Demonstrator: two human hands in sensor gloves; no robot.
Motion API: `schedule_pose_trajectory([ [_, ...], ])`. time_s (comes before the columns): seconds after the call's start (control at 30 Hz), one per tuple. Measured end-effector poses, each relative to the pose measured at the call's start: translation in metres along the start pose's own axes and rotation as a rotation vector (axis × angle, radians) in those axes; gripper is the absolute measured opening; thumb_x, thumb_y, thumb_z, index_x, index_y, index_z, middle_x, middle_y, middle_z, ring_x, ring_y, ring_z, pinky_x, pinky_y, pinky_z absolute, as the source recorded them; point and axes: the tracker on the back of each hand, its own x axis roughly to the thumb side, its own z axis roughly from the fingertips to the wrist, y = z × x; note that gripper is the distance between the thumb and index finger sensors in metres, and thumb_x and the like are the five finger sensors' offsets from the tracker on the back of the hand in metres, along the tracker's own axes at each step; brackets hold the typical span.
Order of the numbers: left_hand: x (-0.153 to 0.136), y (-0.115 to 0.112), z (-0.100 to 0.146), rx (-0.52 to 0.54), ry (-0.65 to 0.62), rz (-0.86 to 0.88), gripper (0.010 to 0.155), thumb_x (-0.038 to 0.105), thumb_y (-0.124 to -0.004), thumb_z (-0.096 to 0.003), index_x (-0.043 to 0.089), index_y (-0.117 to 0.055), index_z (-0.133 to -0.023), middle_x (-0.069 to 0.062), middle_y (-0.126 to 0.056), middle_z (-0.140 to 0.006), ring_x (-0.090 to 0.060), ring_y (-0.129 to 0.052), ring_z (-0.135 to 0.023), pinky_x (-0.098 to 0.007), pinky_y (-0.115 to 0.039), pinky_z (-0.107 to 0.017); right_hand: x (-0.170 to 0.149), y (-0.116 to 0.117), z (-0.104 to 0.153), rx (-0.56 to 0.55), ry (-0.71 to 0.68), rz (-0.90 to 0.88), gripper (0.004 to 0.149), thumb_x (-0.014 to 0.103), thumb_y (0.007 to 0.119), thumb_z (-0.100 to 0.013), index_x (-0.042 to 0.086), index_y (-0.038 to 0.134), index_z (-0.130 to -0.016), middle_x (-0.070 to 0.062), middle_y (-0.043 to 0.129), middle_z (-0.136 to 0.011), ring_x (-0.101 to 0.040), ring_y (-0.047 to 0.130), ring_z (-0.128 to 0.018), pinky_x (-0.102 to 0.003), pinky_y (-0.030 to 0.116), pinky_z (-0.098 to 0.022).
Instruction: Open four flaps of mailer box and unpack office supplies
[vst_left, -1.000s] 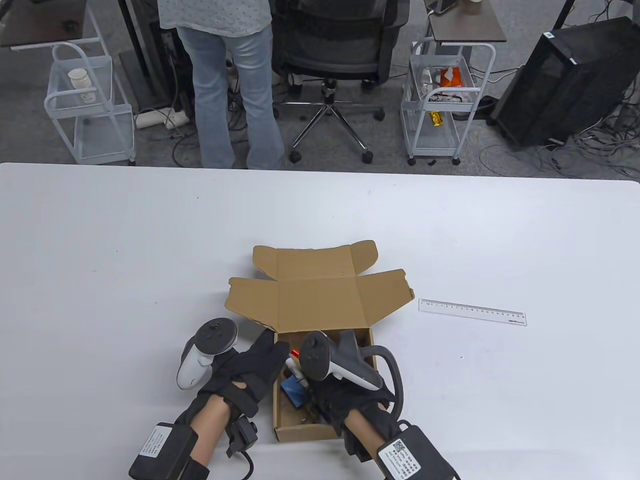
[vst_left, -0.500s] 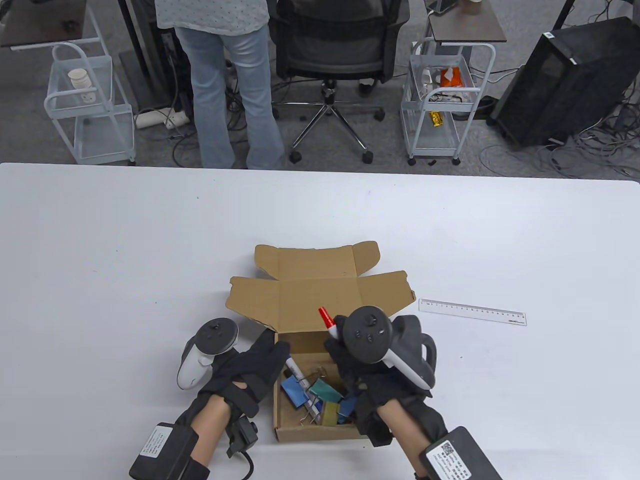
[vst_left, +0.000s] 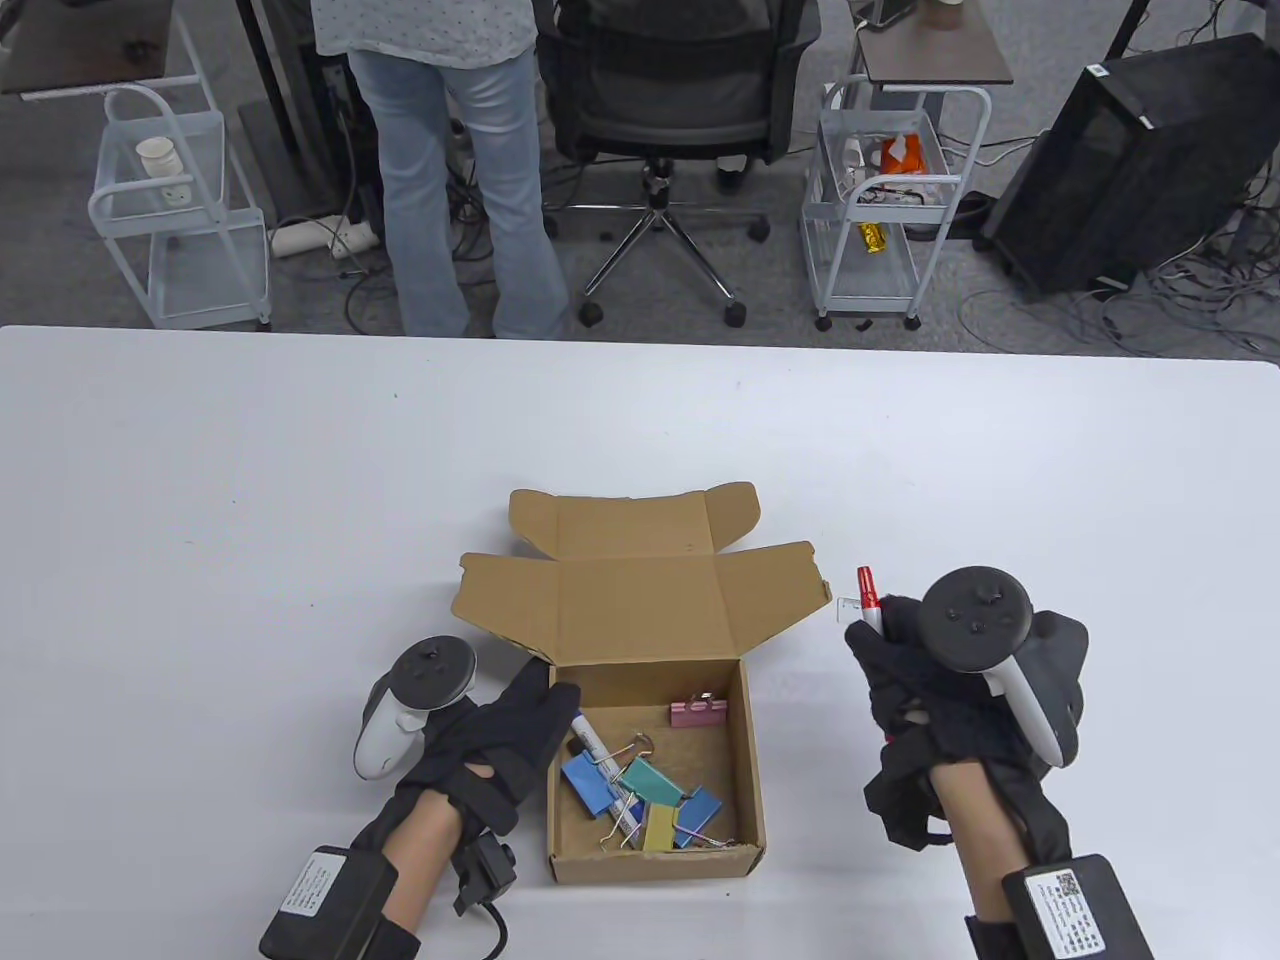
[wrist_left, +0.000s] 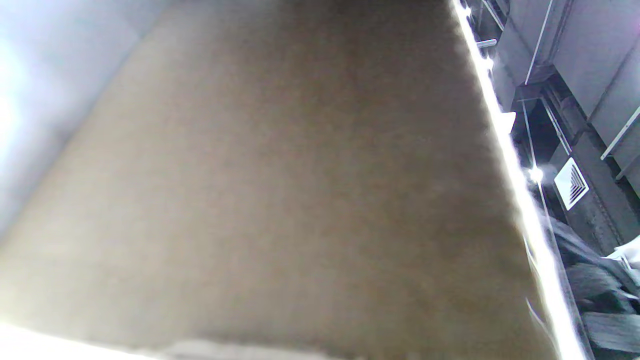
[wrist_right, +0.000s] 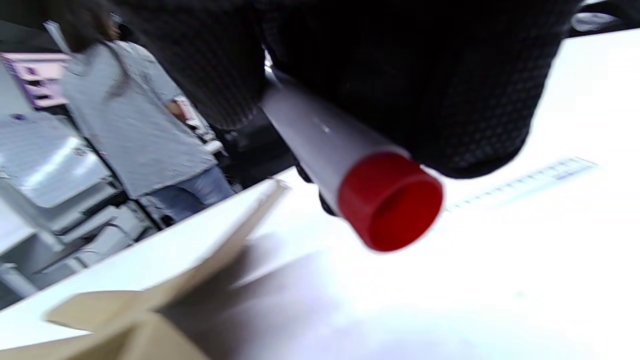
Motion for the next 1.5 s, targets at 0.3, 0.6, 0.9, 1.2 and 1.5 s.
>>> schedule_pose_trajectory([
  [0.3,0.000,0.000,0.000,0.001,0.000,0.002,0.075,0.052,-0.046,-0.0619,0.014,-0.010,-0.116,-0.022,-0.014,-0.123,-0.051,-0.014,-0.116,-0.061,-0.032,-0.081,-0.029,0.050,-0.030,0.039,0.101,0.154,0.051,0.042,0.080,-0.059,0.009,0.078,-0.099,-0.007,0.103,-0.075,-0.024,0.112,-0.052,-0.045,0.095,-0.044],
  [0.6,0.000,0.000,0.000,0.000,0.000,0.002,0.075,0.052,-0.046,-0.0618,0.014,-0.010,-0.116,-0.022,-0.014,-0.123,-0.051,-0.014,-0.116,-0.061,-0.032,-0.081,-0.022,0.084,-0.045,0.004,0.164,0.323,0.050,0.044,0.081,-0.058,0.009,0.082,-0.095,-0.005,0.104,-0.072,-0.022,0.112,-0.049,-0.044,0.095,-0.043],
  [0.9,0.000,0.001,0.000,-0.004,0.003,-0.003,0.075,0.052,-0.047,-0.0618,0.014,-0.010,-0.116,-0.022,-0.015,-0.123,-0.051,-0.014,-0.116,-0.061,-0.033,-0.081,-0.013,0.104,-0.050,-0.029,0.212,0.481,0.053,0.047,0.082,-0.057,0.011,0.081,-0.096,-0.003,0.103,-0.073,-0.020,0.112,-0.049,-0.043,0.096,-0.043],
  [1.2,0.000,0.001,0.000,-0.004,0.004,-0.006,0.075,0.052,-0.047,-0.0618,0.014,-0.010,-0.116,-0.022,-0.015,-0.123,-0.051,-0.014,-0.116,-0.061,-0.033,-0.081,-0.005,0.110,-0.053,-0.033,0.218,0.565,0.055,0.049,0.083,-0.056,0.012,0.081,-0.096,-0.002,0.102,-0.073,-0.019,0.111,-0.049,-0.043,0.095,-0.043],
  [1.5,0.000,0.001,0.000,-0.004,0.004,-0.006,0.075,0.052,-0.047,-0.0618,0.014,-0.010,-0.116,-0.022,-0.014,-0.123,-0.051,-0.014,-0.116,-0.062,-0.033,-0.081,-0.001,0.112,-0.054,-0.056,0.197,0.577,0.052,0.047,0.085,-0.055,0.013,0.083,-0.094,-0.002,0.104,-0.071,-0.019,0.112,-0.047,-0.043,0.096,-0.043],
])
